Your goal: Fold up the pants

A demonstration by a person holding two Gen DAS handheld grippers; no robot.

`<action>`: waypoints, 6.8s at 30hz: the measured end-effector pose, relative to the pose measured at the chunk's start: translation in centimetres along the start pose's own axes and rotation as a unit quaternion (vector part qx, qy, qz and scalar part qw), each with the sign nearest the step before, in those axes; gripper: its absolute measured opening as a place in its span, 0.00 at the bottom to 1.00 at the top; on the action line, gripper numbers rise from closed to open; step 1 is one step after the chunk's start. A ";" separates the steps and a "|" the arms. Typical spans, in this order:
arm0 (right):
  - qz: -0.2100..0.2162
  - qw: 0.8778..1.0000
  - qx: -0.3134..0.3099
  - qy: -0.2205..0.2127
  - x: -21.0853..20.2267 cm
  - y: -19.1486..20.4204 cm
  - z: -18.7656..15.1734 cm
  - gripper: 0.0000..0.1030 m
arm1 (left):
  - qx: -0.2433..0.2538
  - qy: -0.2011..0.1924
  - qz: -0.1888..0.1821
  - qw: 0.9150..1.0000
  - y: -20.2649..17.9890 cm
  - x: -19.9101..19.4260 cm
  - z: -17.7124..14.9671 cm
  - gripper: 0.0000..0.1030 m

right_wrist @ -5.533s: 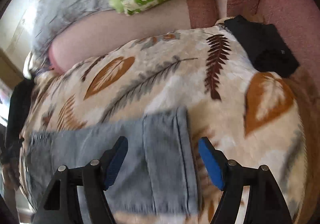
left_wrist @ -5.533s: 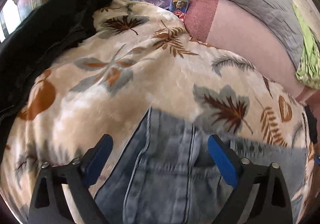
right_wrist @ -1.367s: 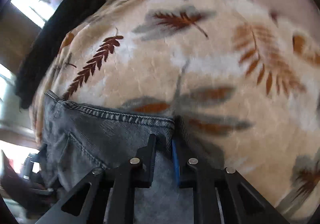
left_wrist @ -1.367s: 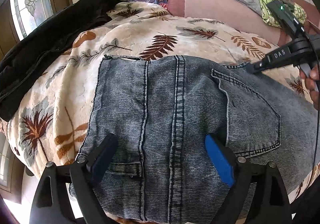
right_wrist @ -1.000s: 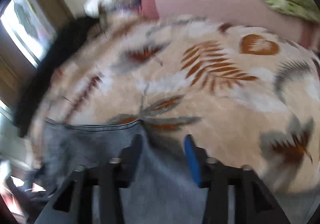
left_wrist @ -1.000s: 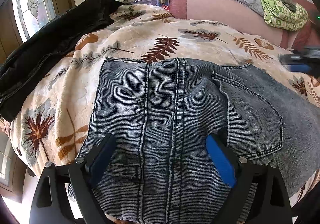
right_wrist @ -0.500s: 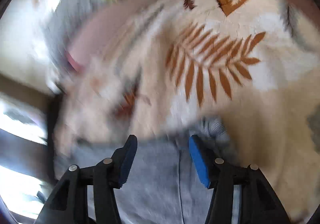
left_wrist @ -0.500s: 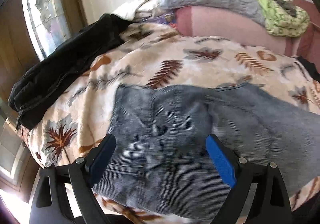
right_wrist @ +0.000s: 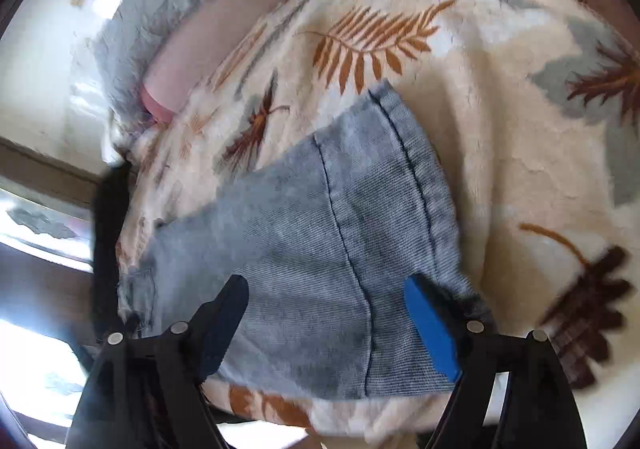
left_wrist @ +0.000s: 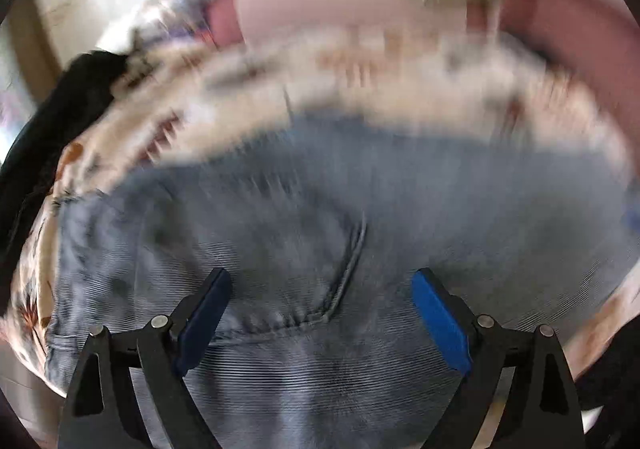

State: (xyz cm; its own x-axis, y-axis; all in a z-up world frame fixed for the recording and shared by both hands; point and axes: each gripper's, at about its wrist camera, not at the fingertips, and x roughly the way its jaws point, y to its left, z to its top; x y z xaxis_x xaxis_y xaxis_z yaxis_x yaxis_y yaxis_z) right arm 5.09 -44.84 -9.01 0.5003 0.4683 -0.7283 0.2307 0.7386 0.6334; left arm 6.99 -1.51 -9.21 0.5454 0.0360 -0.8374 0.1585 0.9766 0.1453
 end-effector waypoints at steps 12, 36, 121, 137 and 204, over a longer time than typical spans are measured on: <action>0.081 0.996 0.042 -0.005 -0.1 -2.2 -4.3 0.76 | 0.003 -0.032 -0.008 0.999 -0.3 -0.7 -0.6 0.91; 0.138 0.964 0.204 -0.096 -2.3 -7.2 -7.5 0.76 | -0.036 -0.065 -0.046 0.996 -0.4 -3.8 0.5 0.90; -0.041 0.929 -0.360 0.068 14.5 23.8 -18.8 0.45 | -0.236 -0.033 -0.031 0.971 10.5 -6.2 -0.8 0.98; 0.180 0.978 0.025 0.099 8.9 9.5 -10.6 0.74 | -0.071 0.097 -0.070 0.990 -4.5 -0.2 0.6 0.99; 0.159 0.978 -0.017 0.135 17.2 14.9 3.7 0.92 | -0.043 -0.010 -0.098 0.994 -3.7 -3.6 0.1 1.00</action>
State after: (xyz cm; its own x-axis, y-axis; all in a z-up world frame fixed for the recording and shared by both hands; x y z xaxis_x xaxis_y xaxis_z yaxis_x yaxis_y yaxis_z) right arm 20.21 -27.59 -11.13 0.3029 0.7841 -0.5417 0.0696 0.5487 0.8331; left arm 4.49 -5.31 -6.68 0.5276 -0.1598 -0.8344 0.1921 0.9792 -0.0661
